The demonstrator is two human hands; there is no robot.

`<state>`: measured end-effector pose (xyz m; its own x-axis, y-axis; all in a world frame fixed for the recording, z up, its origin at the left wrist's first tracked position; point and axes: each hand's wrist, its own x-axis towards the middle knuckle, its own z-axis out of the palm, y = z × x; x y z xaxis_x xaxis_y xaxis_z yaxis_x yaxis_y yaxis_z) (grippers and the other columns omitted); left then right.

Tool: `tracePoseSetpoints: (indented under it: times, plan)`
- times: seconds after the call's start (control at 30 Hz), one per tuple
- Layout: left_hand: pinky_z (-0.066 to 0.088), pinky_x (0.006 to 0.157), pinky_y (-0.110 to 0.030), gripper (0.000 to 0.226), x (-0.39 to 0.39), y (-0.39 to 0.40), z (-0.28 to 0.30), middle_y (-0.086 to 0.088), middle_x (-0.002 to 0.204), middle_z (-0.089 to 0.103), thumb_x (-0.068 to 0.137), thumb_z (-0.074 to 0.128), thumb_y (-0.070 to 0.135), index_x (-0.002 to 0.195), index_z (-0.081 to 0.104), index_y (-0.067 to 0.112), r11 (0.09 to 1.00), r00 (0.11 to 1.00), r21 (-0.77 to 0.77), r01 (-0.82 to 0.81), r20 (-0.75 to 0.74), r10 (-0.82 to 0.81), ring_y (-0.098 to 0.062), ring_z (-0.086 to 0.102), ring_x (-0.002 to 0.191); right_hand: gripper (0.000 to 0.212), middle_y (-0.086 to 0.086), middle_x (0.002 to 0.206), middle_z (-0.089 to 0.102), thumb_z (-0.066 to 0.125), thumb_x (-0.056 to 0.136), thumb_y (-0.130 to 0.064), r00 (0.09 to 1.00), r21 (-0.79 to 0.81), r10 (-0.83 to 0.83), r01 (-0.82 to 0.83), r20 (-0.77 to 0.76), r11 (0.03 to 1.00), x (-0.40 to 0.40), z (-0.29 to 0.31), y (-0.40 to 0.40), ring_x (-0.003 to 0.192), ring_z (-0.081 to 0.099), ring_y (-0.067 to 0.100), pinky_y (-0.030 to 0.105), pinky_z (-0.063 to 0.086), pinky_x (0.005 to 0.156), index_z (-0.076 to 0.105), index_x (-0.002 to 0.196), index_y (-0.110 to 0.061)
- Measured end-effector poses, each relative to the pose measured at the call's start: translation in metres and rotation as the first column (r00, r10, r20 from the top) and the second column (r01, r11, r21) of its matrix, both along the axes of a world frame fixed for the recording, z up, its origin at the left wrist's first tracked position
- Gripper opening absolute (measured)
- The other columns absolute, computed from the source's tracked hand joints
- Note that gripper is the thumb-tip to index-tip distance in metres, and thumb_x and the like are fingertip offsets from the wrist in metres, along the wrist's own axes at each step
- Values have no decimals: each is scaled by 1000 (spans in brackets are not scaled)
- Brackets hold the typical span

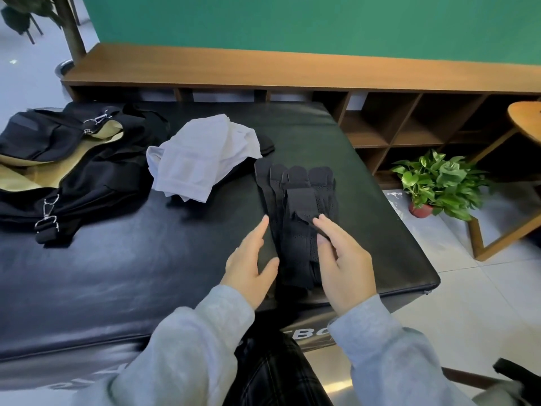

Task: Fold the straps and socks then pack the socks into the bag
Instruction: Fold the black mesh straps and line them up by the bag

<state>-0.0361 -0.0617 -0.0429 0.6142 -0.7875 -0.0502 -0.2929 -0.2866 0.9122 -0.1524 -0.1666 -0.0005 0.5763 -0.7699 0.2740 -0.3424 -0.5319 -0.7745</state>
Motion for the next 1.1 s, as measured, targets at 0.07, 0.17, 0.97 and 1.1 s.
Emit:
tracePoseSetpoints:
  times: [0.07, 0.17, 0.97, 1.1]
  plan:
    - [33, 103, -25, 82, 4, 2, 14, 43, 134, 19, 90, 58, 19, 123, 8, 75, 994, 998, -103, 27, 53, -22, 4, 38, 127, 33, -13, 131, 46, 52, 94, -5, 998, -42, 64, -62, 25, 997, 4, -2, 7, 121, 34, -12, -3, 23, 97, 61, 124, -14]
    - [35, 101, -19, 74, 12, 4, 26, 36, 139, 22, 87, 63, 15, 122, 27, 70, 980, 990, -193, 55, 140, -28, 9, 43, 120, 34, -11, 136, 43, 52, 94, -11, 985, -87, 169, -167, 15, 982, 12, -8, 20, 126, 30, -11, 0, 24, 100, 60, 126, -15]
    - [-4, 116, -32, 13, 52, 111, -34, 13, 142, 41, 89, 58, 30, 80, 49, 31, 978, 996, 203, -56, 78, 41, -14, 3, 144, 29, -4, 129, 58, 49, 97, -27, 822, 21, 445, -468, -356, 883, 43, -51, 88, 125, 46, 6, 19, 33, 103, 60, 122, -18]
    - [3, 117, -31, 9, 52, 116, -36, 14, 118, 58, 89, 59, 30, 91, 51, 35, 971, 982, 171, -165, 119, 146, -12, 35, 133, 29, -1, 108, 61, 41, 99, -33, 775, 75, 435, -454, -458, 888, 50, -49, 96, 103, 54, 17, 27, 41, 88, 54, 122, -21]
